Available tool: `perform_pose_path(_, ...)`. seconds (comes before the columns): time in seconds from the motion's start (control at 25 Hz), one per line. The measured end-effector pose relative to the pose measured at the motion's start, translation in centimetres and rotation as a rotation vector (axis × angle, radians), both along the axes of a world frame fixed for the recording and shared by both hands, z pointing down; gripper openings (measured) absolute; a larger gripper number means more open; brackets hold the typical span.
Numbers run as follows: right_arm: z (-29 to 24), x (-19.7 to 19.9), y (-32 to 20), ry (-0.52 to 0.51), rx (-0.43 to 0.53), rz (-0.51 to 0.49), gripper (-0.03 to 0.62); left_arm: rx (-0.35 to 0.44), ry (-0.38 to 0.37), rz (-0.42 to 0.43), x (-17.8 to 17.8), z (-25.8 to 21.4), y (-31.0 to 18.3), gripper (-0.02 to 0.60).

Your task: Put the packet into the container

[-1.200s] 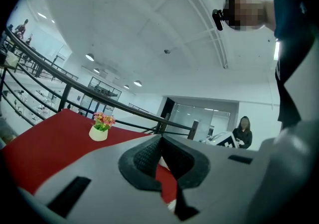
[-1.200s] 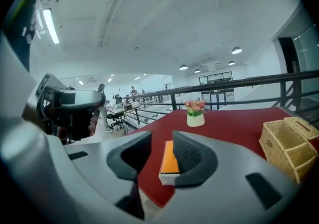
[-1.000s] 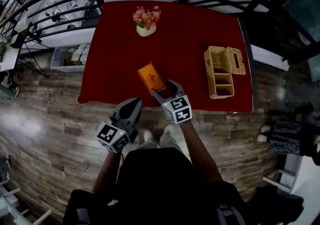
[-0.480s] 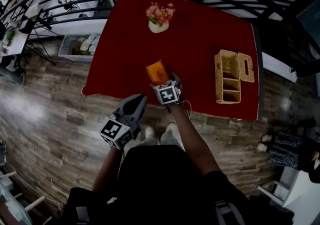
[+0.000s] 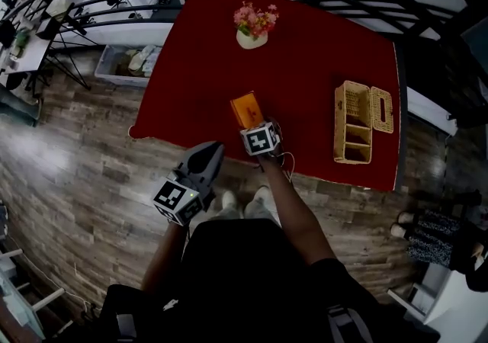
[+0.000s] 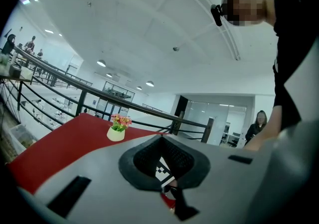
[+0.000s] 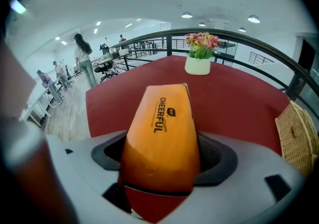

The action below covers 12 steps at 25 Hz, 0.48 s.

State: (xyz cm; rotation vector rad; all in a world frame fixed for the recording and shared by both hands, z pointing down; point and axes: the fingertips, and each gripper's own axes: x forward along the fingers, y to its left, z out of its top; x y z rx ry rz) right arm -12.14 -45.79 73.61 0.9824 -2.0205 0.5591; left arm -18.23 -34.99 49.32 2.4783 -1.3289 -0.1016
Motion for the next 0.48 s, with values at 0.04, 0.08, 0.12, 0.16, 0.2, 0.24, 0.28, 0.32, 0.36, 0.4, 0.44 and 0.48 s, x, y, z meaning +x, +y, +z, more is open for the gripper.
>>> perform_pose_path(0.04, -0.3, 0.3, -0.1, -0.003, 0.002, 0.013, 0.389, 0.0, 0.002, 0.0, 0.0, 0.0, 0.0, 0.009)
perform_pose_path(0.08, -0.6, 0.6, -0.3, -0.009, 0.007, 0.027, 0.379, 0.001, 0.005, 0.001, 0.0, 0.0, -0.1, 0.009)
perform_pose_path(0.12, -0.9, 1.0, -0.4, -0.016, 0.013, 0.038, 0.376, 0.001, 0.007, 0.006, 0.2, 0.0, -0.2, 0.009)
perform_pose_path(0.16, -1.2, 1.4, -0.6, -0.02, 0.02, 0.047, 0.376, 0.0, 0.01, 0.013, 0.5, 0.1, -0.3, 0.009)
perform_pose_path(0.2, -1.5, 1.9, -0.8, -0.023, 0.025, 0.057, 0.376, -0.002, 0.013, 0.025, 0.9, 0.1, -0.5, 0.009)
perform_pose_path(0.24, -1.8, 2.5, -1.0, -0.025, 0.031, 0.067, 0.374, -0.005, 0.015, 0.04, 1.5, 0.1, -0.6, 0.009)
perform_pose_path(0.28, -2.3, 3.2, -1.3, -0.026, 0.041, 0.078, 0.374, -0.007, 0.017, 0.057, 2.2, 0.1, -0.7, 0.009)
perform_pose_path(0.32, -2.8, 4.0, -1.7, -0.029, 0.056, 0.088, 0.374, -0.007, 0.02, 0.073, 2.9, 0.0, -0.8, 0.009)
perform_pose_path(0.36, -3.3, 4.8, -2.1, -0.032, 0.072, 0.1, 0.374, -0.006, 0.023, 0.09, 3.6, -0.1, -1.0, 0.009)
perform_pose_path(0.4, -3.8, 5.9, -2.5, -0.035, 0.083, 0.117, 0.375, -0.006, 0.026, 0.11, 4.5, -0.2, -1.2, 0.009)
perform_pose_path(0.44, -4.2, 7.2, -2.9, -0.037, 0.087, 0.139, 0.374, -0.009, 0.029, 0.132, 5.5, -0.3, -1.4, 0.009)
perform_pose_path(0.48, -4.6, 8.6, -3.2, -0.037, 0.089, 0.163, 0.374, -0.011, 0.032, 0.156, 6.5, -0.3, -1.6, 0.009)
